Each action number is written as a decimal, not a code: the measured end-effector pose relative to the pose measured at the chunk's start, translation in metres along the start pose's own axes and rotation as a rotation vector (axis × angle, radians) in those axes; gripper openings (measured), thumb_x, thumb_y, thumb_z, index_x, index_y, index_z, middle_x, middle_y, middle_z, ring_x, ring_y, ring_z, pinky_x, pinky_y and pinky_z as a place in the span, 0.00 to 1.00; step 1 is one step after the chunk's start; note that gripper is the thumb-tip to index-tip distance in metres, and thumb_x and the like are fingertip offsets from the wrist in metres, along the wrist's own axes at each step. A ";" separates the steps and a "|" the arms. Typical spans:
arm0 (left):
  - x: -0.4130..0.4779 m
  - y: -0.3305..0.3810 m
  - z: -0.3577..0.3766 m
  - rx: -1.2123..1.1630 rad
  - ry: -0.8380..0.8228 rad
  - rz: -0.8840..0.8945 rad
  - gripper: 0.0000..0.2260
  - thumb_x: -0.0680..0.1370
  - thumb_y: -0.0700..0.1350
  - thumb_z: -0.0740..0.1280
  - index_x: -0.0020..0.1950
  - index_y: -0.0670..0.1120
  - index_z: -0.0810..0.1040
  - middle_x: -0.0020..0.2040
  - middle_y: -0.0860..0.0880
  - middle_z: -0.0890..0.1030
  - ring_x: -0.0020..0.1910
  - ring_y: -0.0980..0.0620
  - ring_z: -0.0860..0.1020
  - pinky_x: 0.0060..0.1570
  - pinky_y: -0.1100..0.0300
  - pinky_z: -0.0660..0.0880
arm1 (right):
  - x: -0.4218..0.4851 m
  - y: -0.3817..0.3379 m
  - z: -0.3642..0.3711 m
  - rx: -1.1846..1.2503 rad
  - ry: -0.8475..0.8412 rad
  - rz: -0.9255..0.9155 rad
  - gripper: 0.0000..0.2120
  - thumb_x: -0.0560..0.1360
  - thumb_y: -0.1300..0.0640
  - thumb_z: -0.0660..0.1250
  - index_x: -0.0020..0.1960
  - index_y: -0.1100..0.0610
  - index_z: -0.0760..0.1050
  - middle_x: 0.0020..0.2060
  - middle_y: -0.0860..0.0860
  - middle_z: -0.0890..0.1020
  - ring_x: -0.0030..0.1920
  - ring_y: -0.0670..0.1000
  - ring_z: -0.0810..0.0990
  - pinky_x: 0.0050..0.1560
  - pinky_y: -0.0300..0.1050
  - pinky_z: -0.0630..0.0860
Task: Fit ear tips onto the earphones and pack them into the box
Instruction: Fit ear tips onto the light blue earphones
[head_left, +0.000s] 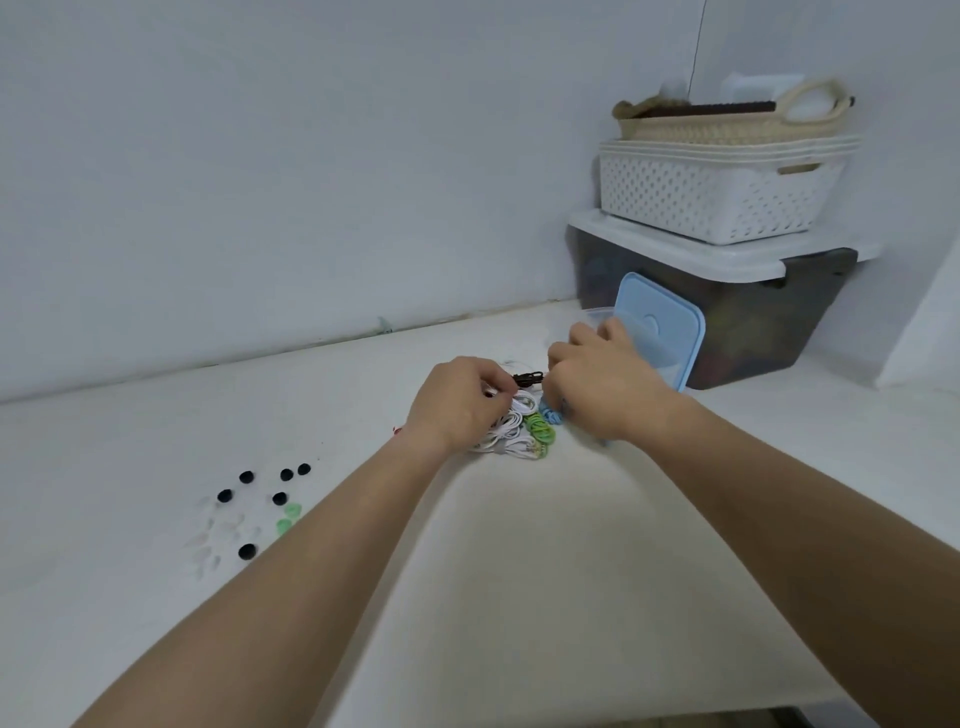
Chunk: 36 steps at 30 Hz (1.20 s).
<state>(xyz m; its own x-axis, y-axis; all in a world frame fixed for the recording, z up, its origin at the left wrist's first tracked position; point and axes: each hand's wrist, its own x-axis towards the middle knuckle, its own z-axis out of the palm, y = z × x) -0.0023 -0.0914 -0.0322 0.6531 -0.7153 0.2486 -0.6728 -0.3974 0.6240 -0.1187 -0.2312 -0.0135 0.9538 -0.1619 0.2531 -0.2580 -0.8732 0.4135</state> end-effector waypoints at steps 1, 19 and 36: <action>-0.002 -0.002 -0.001 -0.007 -0.013 0.000 0.07 0.75 0.43 0.71 0.43 0.56 0.83 0.36 0.59 0.81 0.38 0.56 0.79 0.43 0.63 0.73 | 0.000 0.001 0.001 0.010 0.010 0.010 0.07 0.76 0.55 0.68 0.51 0.46 0.82 0.49 0.46 0.78 0.55 0.54 0.69 0.50 0.52 0.58; -0.025 -0.008 -0.009 -0.250 -0.069 -0.003 0.09 0.76 0.41 0.69 0.48 0.55 0.85 0.45 0.56 0.85 0.43 0.52 0.81 0.48 0.61 0.76 | 0.008 0.005 -0.046 1.266 0.267 0.469 0.03 0.81 0.59 0.65 0.48 0.55 0.75 0.43 0.52 0.82 0.33 0.41 0.80 0.35 0.38 0.77; -0.113 -0.055 -0.087 -0.954 -0.030 -0.451 0.07 0.80 0.41 0.68 0.52 0.38 0.82 0.48 0.40 0.86 0.44 0.51 0.85 0.46 0.63 0.81 | 0.028 -0.125 -0.059 1.688 -0.048 0.355 0.03 0.81 0.63 0.66 0.49 0.61 0.76 0.37 0.56 0.80 0.32 0.45 0.81 0.33 0.39 0.79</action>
<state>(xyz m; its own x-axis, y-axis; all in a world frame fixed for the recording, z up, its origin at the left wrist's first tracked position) -0.0092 0.0614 -0.0297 0.7569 -0.6332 -0.1619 0.1908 -0.0228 0.9814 -0.0686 -0.0993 -0.0060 0.9019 -0.4235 0.0849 -0.0362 -0.2699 -0.9622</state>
